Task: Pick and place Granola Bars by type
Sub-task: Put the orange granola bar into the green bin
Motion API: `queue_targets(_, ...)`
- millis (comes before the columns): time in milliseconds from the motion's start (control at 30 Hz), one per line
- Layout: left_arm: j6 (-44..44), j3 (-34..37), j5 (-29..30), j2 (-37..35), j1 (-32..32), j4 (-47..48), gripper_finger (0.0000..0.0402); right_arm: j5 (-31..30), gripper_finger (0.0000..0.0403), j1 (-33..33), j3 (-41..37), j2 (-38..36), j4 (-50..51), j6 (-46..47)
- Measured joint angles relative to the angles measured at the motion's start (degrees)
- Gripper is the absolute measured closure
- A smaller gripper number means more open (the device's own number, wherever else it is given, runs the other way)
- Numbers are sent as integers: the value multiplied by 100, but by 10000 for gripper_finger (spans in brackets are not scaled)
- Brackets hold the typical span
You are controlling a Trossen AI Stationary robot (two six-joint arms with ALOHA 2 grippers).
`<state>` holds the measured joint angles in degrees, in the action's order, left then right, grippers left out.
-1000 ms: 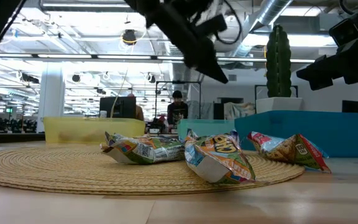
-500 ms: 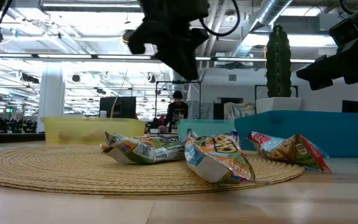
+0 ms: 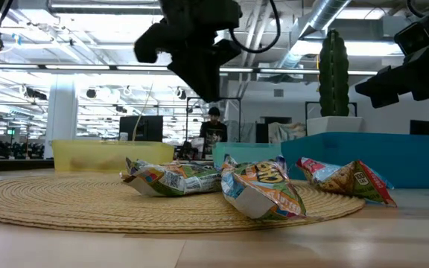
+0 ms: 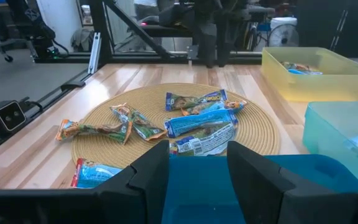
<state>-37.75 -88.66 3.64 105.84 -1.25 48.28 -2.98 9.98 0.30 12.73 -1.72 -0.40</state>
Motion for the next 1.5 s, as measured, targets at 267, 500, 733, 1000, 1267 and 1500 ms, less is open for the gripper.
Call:
queue_targets(267, 299, 0, 319, 6, -109, 779, 315, 0, 249, 2, 0, 1, 1, 0)
queue_targets(500, -433, 191, 658, 9, -302, 1225, 278, 0, 249, 2, 1, 2, 1, 0)
queue_targets(733, -1133, 796, 1226, 15, -368, 826, 225, 0, 249, 1, 2, 2, 2, -1)
queue_targets(1000, -1807, 1329, 1328, 15, -381, 163, 214, 0, 249, 1, 2, 1, 2, 0)
queue_targets(1267, -2437, 1958, 1330, 15, -379, -759, 214, 0, 249, 2, 2, 2, 2, -2)
queue_targets(1500, -2787, 2233, 1378, 15, -379, -1319, 214, 0, 249, 1, 1, 2, 0, 0)
